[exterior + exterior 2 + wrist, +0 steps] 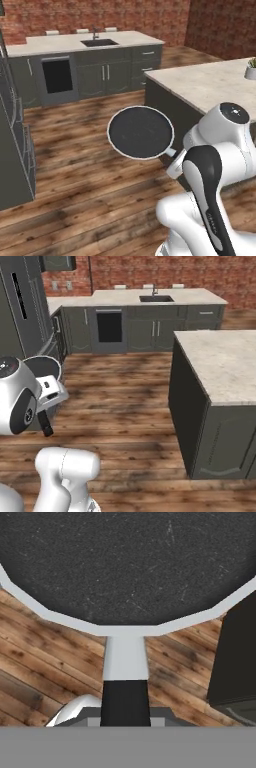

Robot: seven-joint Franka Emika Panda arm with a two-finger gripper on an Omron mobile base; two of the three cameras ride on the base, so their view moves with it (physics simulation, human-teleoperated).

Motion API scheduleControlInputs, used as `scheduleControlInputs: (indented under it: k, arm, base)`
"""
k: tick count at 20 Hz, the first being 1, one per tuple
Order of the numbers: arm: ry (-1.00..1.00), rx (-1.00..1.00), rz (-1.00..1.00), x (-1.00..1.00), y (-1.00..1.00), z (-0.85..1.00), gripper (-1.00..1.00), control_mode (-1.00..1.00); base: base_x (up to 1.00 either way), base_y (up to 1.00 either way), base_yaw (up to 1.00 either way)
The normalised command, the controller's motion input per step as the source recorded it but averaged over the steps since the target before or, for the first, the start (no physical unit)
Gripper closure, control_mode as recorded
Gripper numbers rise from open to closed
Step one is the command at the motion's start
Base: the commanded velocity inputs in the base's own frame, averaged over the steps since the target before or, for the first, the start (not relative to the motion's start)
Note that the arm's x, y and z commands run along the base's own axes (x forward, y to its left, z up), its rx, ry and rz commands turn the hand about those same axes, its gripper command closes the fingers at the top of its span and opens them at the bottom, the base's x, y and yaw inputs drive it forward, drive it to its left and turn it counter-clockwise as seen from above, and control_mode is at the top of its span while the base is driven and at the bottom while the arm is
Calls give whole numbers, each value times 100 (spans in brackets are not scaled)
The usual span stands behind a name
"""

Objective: Move the pot and pan from the stove into the sink.

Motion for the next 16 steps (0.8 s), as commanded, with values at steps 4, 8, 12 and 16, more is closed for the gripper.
scheduleControlInputs:
  k: [4, 8, 12, 16]
  arm:
    - [0, 0, 0, 0, 0, 0, 100, 100]
    - [0, 0, 0, 0, 0, 0, 100, 100]
    - [0, 0, 0, 0, 0, 0, 100, 100]
    - [0, 0, 0, 0, 0, 0, 100, 100]
  base:
    - [0, -71, -16]
    - [0, -14, -4]
    - [29, 1, -1]
    - [57, 6, -1]
